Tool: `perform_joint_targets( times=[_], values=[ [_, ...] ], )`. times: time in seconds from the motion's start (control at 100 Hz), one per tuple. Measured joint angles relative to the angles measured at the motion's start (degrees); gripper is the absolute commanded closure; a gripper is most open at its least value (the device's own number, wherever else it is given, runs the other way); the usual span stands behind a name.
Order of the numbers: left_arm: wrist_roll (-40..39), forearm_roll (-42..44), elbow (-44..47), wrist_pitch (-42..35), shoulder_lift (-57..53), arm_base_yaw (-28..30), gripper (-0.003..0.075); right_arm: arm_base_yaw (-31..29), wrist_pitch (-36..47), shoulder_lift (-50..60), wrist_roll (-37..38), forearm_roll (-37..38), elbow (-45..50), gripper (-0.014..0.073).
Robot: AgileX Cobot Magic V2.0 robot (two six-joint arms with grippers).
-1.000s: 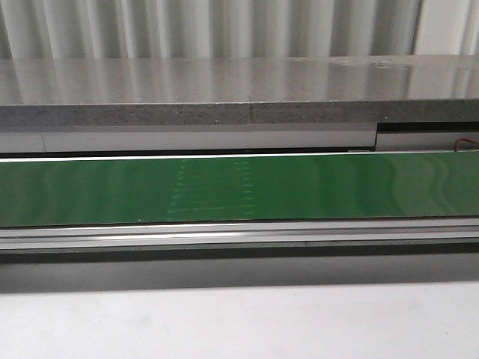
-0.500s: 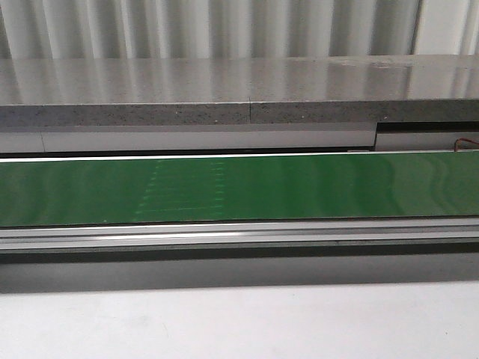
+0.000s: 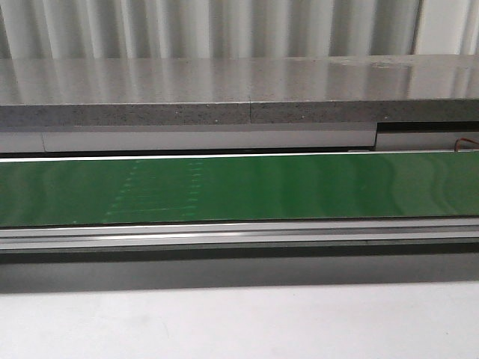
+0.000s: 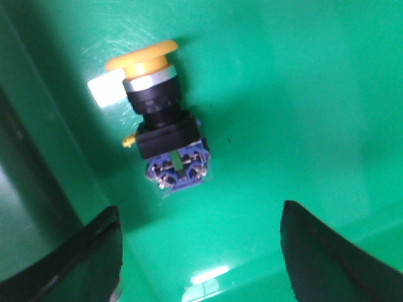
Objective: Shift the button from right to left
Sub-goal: 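Close the right gripper around the yellow push button's blue base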
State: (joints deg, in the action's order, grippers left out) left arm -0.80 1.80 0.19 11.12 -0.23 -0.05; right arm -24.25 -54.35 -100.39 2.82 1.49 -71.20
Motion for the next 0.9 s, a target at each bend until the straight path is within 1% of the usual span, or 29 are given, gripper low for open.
perform_joint_targets(
  times=[0.33, 0.36, 0.39, 0.4, 0.43, 0.53, 0.6, 0.66, 0.9],
  values=[
    [0.0, 0.0, 0.0, 0.0, 0.0, 0.0, 0.0741, 0.0, 4.1, -7.01, -0.1, 0.0, -0.34, 0.0071],
    [0.0, 0.0, 0.0, 0.0, 0.0, 0.0, 0.0741, 0.0, 4.35, -7.56, -0.1, 0.0, -0.34, 0.0086],
    [0.0, 0.0, 0.0, 0.0, 0.0, 0.0, 0.0741, 0.0, 4.79, -7.99, -0.1, 0.0, -0.34, 0.0127],
    [0.0, 0.0, 0.0, 0.0, 0.0, 0.0, 0.0741, 0.0, 5.0, -8.21, -0.21, 0.0, -0.34, 0.0127],
    [0.0, 0.0, 0.0, 0.0, 0.0, 0.0, 0.0741, 0.0, 5.32, -8.55, -0.21, 0.0, -0.34, 0.0165],
    [0.0, 0.0, 0.0, 0.0, 0.0, 0.0, 0.0741, 0.0, 5.93, -9.44, -0.09, 0.0, -0.47, 0.0335],
    [0.0, 0.0, 0.0, 0.0, 0.0, 0.0, 0.0741, 0.0, 6.17, -9.71, -0.19, 0.0, -0.68, 0.0407],
    [0.0, 0.0, 0.0, 0.0, 0.0, 0.0, 0.0741, 0.0, 6.42, -9.71, -0.19, 0.0, -0.8, 0.0429],
    [0.0, 0.0, 0.0, 0.0, 0.0, 0.0, 0.0741, 0.12, 6.47, -7.89, -0.19, -0.24, -1.26, 0.0429]
  ],
)
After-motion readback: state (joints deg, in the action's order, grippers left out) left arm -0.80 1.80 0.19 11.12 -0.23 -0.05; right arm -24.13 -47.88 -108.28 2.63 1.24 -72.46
